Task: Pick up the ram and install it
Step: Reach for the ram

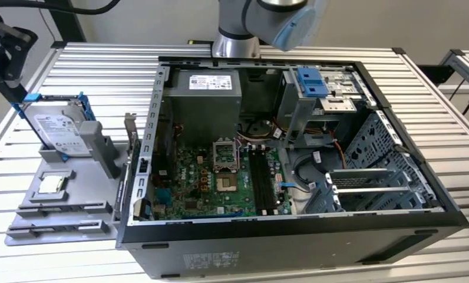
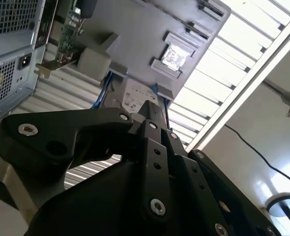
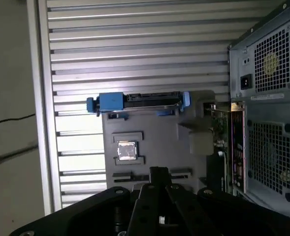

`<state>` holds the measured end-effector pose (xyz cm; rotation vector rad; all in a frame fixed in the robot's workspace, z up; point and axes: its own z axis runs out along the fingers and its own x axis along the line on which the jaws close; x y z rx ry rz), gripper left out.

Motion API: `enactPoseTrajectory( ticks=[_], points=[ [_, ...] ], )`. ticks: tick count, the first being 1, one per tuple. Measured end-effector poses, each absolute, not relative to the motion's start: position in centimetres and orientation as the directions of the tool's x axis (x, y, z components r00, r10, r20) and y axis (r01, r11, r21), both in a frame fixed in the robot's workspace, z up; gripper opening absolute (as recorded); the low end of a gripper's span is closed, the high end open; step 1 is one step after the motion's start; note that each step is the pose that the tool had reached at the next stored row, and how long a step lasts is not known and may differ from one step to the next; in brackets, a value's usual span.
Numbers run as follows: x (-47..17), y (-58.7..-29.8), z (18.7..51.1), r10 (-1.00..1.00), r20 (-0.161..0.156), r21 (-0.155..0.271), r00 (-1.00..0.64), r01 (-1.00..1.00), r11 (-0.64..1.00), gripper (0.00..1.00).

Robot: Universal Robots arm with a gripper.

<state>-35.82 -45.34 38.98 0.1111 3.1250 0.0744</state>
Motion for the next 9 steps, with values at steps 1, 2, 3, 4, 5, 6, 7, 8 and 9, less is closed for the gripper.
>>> enactPoseTrajectory(
  ticks=[1, 2, 3, 4, 5, 6, 7, 8, 9],
  points=[
    [-35.9, -45.8, 38.9, 0.071, -0.012, 0.048, -0.997, 0.071, 0.996, 0.0],
    [-36.0, -46.2, 38.9, 0.072, -0.012, 0.048, -0.997, 0.071, 0.996, 0.0],
    [-36.0, -46.7, 38.8, 0.072, -0.012, 0.048, -0.997, 0.071, 0.996, 0.0],
    [-36.1, -47.2, 38.8, 0.071, -0.012, 0.048, -0.997, 0.071, 0.996, 0.0],
    [-36.2, -47.6, 38.7, 0.071, -0.012, 0.048, -0.997, 0.071, 0.996, 0.0],
    [-36.2, -48.1, 38.7, 0.071, -0.012, 0.048, -0.997, 0.071, 0.996, 0.0],
    [-36.3, -48.5, 38.6, 0.071, -0.012, 0.048, -0.997, 0.071, 0.996, 0.0],
    [-36.4, -49.0, 38.6, 0.071, -0.012, 0.048, -0.997, 0.071, 0.996, 0.0],
    [-36.4, -49.4, 38.5, 0.071, -0.012, 0.048, -0.997, 0.071, 0.996, 0.0]
  ],
)
